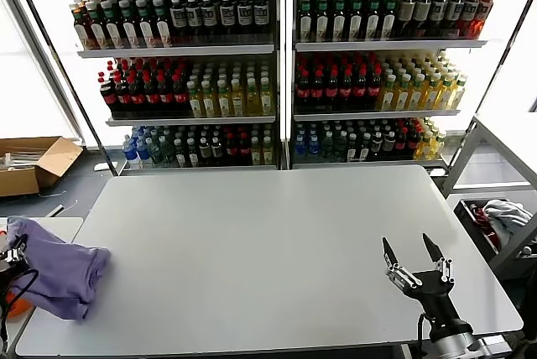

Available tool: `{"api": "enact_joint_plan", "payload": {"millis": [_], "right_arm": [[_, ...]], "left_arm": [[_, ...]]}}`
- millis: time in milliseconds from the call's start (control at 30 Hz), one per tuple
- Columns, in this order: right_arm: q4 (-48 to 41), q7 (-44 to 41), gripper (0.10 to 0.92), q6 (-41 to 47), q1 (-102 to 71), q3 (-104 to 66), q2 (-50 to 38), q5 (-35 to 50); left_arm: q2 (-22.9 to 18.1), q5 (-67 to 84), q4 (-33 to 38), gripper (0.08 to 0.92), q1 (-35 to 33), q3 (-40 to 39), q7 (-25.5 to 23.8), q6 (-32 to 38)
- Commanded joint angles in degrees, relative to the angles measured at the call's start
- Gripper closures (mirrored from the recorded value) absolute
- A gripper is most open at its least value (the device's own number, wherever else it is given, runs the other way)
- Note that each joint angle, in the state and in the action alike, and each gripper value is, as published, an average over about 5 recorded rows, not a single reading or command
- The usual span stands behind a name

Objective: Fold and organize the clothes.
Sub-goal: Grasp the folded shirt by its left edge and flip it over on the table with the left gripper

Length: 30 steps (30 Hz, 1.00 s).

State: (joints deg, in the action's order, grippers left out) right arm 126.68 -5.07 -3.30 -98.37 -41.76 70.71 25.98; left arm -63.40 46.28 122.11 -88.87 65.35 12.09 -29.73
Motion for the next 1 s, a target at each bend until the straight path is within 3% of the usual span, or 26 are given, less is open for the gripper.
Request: {"api": "enact_joint_plan", "payload": {"millis": [33,133,233,400,533,633,833,1000], "right_arm": [[-0.1,0.0,0.203,-0.1,-0.4,-1.9,-0.1,0.6],[0.3,0.0,0.203,0.0,-1.1,-3.3,-0.1,0.7],[0.9,0.1,0.203,0.4,-2.1,-5.1,0.1,0.7],[2.9,0.2,0.203,1.8,-4.4,-8.4,0.1,0.6],[3.8,0.6,0.203,3.9,-5.2,-9.5,0.4,0.6],[3.9,0.9,0.203,6.0,-5.0,-8.0,0.5,1.3],[3.4,1.7,0.203,10.7,-1.0,-0.5,-0.7,5.2],[0.7,3.3,0.203,14.9,5.2,6.6,-2.1,6.2]], "left_arm": [[-1.9,-6.7,11.7,0.849,3.1,-27.3,4.8,-2.7],[-4.1,-13.2,9.0,0.849,4.0,-42.4,4.6,-2.3],[-7.1,-17.6,2.1,0.849,8.2,-54.7,4.9,-2.0],[-13.1,-15.8,-10.0,0.849,17.4,-64.7,7.0,-1.9],[-16.4,-11.5,-15.1,0.849,23.2,-66.7,8.3,-1.7],[-16.5,-10.7,-15.4,0.849,25.2,-66.3,5.5,-1.0],[-12.8,-8.8,-8.0,0.823,25.0,-63.3,-4.1,0.9],[-8.5,-6.7,-0.4,0.689,21.6,-57.9,-11.5,3.6]]}}
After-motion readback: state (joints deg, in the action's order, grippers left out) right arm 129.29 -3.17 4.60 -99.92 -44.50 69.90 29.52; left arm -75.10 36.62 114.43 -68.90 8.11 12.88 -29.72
